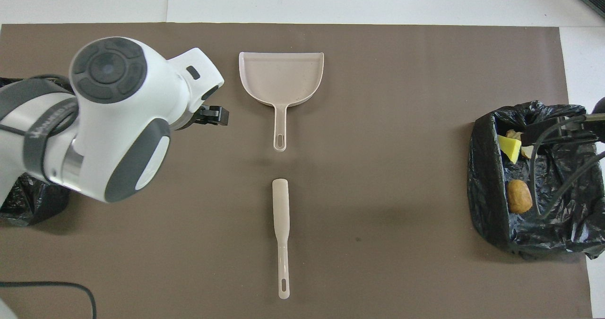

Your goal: Sweep and dump trash in bin

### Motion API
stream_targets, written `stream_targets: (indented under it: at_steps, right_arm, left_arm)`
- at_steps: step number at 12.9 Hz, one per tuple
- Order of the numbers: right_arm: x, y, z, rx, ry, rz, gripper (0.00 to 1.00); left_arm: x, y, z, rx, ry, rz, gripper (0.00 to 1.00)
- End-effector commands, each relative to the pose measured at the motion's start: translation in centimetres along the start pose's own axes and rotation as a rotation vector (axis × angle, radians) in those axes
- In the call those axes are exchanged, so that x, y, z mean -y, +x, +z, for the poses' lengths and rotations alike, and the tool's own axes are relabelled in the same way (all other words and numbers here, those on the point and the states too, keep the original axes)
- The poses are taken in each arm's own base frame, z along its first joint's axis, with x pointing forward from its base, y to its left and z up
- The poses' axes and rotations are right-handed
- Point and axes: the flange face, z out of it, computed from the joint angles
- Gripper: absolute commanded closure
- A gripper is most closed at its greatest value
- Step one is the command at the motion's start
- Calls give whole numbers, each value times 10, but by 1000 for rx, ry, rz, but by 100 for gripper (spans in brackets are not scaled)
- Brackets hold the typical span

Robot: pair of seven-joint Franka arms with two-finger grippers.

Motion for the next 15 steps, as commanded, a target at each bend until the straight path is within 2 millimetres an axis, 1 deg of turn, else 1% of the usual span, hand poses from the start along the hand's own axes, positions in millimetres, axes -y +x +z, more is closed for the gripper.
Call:
stream_targets:
  at_steps: [1, 2, 3, 4, 5, 6, 7, 8, 10, 11, 12, 13, 15]
  right_arm:
    - [0, -7, -2, 3, 14, -6, 0]
    - [-1, -6, -2, 1, 12, -4, 0]
    - [0, -6, -2, 0, 12, -6, 0]
    - [1, -6, -2, 1, 12, -7, 0]
    - [1, -6, -2, 1, 14, -7, 0]
    - [1, -5, -3, -8, 12, -7, 0]
    - [2, -6, -5, -9, 12, -9, 0]
    - [2, -6, -5, -9, 12, -7, 0]
    - [3, -5, -5, -15, 1, -18, 0]
    - [8, -6, -5, -13, -6, -31, 0]
    - [8, -6, -4, -12, -4, -38, 0]
    - [9, -6, -4, -11, -6, -41, 0]
    - [9, -6, -4, -10, -6, -33, 0]
  left_arm:
    - [41, -31, -39, 24, -26, 23, 0]
    - [61, -38, -51, 45, -20, 25, 0]
    - [76, -45, -66, 58, -16, 39, 0]
    - [97, -48, -79, 57, -15, 40, 0]
    - [114, -52, -96, 58, -16, 48, 0]
    - [119, -56, -109, 78, -34, 61, 0]
    - [128, -58, -124, 81, -39, 55, 0]
    - [132, -60, -139, 83, -44, 48, 0]
    - [147, -61, -147, 119, -68, 14, 0]
    - [149, -62, -157, 111, -69, 10, 0]
    - [151, -62, -160, 118, -69, 8, 0]
    - [156, -57, -157, 132, -69, -3, 0]
    - [159, -57, -162, 125, -69, -6, 0]
